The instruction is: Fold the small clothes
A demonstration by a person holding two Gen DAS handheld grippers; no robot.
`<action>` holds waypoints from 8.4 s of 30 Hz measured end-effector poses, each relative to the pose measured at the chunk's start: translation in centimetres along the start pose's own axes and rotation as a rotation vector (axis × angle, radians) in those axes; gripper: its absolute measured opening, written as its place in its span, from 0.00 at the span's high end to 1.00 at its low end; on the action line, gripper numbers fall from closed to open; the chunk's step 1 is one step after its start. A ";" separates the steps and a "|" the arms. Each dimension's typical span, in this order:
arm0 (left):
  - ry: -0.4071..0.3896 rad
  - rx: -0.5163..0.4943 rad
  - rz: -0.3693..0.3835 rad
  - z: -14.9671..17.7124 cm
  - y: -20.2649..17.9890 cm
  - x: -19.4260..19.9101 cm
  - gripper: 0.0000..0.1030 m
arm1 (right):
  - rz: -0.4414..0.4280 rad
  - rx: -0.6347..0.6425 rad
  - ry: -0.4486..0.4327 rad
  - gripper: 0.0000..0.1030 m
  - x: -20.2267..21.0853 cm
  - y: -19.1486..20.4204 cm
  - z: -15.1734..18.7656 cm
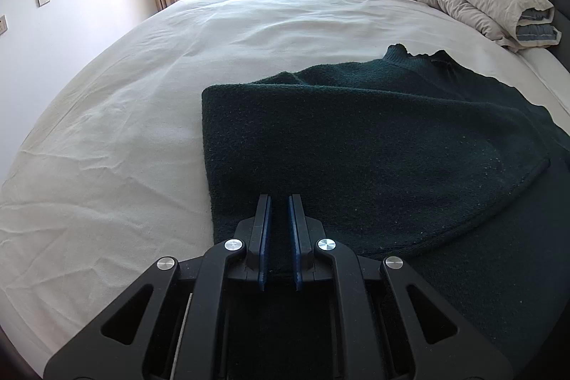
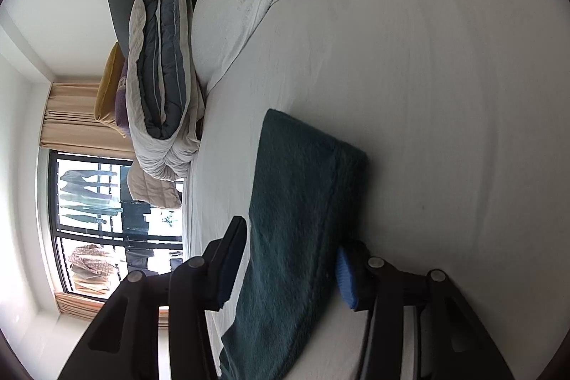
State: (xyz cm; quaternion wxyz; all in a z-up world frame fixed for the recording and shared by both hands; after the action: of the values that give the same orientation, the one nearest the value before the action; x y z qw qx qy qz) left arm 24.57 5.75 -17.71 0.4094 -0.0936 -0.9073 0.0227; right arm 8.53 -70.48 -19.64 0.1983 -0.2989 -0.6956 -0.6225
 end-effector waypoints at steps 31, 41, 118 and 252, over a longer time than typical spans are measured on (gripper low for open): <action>-0.018 0.327 0.378 -1.6 -0.3 3.7 0.84 | -0.024 1.579 -0.094 0.89 3.3 18.9 51.0; 0.143 0.471 0.701 -4.2 -8.0 -0.9 0.24 | -0.077 1.541 0.167 0.46 1.4 15.0 53.9; 0.105 0.386 0.609 -2.9 -5.4 -5.5 0.92 | -0.249 0.330 0.401 0.56 -3.0 8.3 29.9; -0.195 -1.539 -0.368 36.5 -13.3 17.9 0.04 | -0.143 1.438 -0.223 0.00 27.5 4.1 39.6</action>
State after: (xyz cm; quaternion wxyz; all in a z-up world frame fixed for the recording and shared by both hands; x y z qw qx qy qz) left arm -16.31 -2.70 -27.19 0.1459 -0.1961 -0.7009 -0.6701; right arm -5.38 -26.64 -4.52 0.2324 -0.1101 -0.9663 0.0108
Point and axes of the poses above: each gripper's, at about its wrist camera, not at the fingertips, and x roughly against the way its jaws point, y to its left, z to its underside, the point moved 6 cm from there along -x, roughly the way its jaws point, and after that the axes turned 14 degrees about z, right-handed, at the moved point
